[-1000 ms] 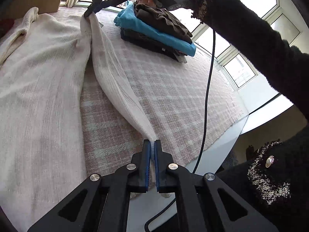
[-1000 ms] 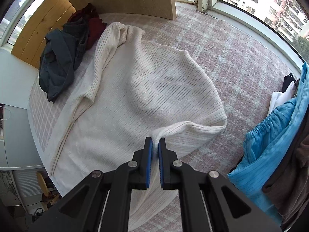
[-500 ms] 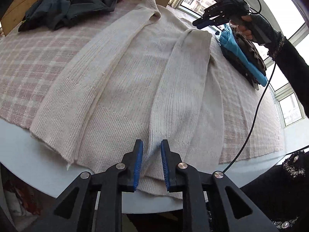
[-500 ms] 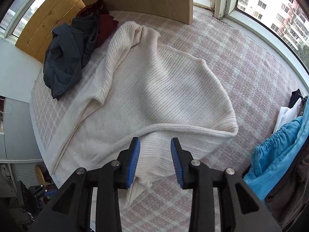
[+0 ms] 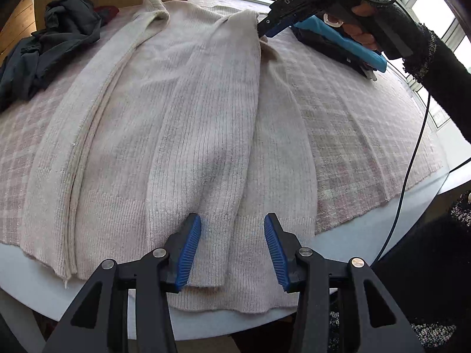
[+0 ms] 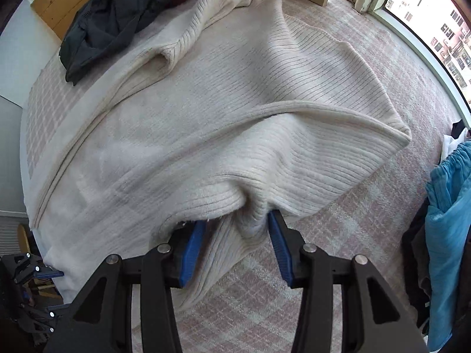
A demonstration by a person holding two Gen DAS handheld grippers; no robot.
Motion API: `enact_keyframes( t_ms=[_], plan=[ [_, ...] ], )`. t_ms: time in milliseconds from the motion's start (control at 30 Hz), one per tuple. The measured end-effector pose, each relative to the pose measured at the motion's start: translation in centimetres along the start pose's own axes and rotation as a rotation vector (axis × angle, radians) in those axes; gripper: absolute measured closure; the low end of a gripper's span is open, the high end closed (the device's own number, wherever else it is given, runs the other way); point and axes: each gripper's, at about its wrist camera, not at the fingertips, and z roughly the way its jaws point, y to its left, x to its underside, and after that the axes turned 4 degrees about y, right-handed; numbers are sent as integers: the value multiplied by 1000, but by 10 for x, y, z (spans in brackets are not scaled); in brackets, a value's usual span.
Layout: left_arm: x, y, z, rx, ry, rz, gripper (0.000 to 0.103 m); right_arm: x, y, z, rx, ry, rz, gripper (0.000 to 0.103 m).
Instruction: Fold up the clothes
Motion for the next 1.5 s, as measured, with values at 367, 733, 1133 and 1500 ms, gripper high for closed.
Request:
enact_keyframes(
  t_ms=[367,733,1133,1500],
  plan=[
    [6,9,-1,30,-6,23,83,40,-54,-11,-46,60,27,87],
    [6,-23,-44,81,-29,85,98,43,-49,-19,-82,24,1,66],
    [-1,-18,1,-116,64,167,70,27,-41,-1,-88,31,-12,72],
    [5,-37,-51,9,23,140,94,28,-61,-5,-126,94,-18,89]
  ],
)
